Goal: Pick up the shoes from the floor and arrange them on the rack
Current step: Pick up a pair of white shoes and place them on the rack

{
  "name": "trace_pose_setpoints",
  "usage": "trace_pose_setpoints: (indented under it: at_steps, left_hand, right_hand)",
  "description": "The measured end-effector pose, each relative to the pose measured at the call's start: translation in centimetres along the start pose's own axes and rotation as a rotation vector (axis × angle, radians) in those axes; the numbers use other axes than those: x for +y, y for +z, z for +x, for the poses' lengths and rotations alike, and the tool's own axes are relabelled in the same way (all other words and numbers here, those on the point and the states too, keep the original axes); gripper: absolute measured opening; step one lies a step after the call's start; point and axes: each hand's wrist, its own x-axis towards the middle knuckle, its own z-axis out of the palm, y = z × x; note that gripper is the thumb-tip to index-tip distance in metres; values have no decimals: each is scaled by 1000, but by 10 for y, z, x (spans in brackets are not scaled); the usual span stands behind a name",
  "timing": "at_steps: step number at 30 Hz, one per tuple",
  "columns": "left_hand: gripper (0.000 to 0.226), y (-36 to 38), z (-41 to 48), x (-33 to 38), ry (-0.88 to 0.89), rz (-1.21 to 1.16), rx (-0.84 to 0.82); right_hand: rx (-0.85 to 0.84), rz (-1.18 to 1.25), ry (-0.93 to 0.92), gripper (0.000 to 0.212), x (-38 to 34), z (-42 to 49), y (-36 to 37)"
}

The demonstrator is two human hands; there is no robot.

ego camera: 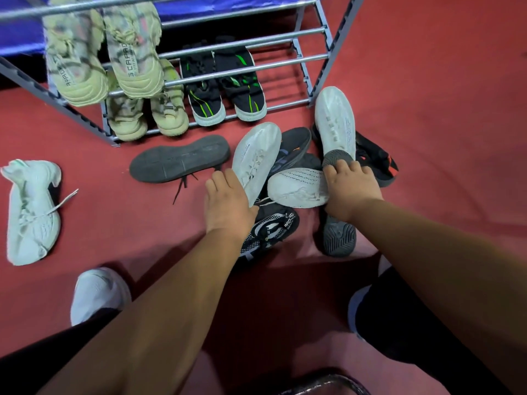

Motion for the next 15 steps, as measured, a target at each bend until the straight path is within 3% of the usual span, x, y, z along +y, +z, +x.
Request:
trace_pose_setpoints:
  at_steps: [9,15]
  left_hand:
    - [103,-2,-8,7,46,130,19]
    - [96,-1,0,4,-57,-74,-53]
  right_hand:
    - [-5,464,375,90,-5,-13,-9]
    - [-55,756,244,80,-31,8,-5]
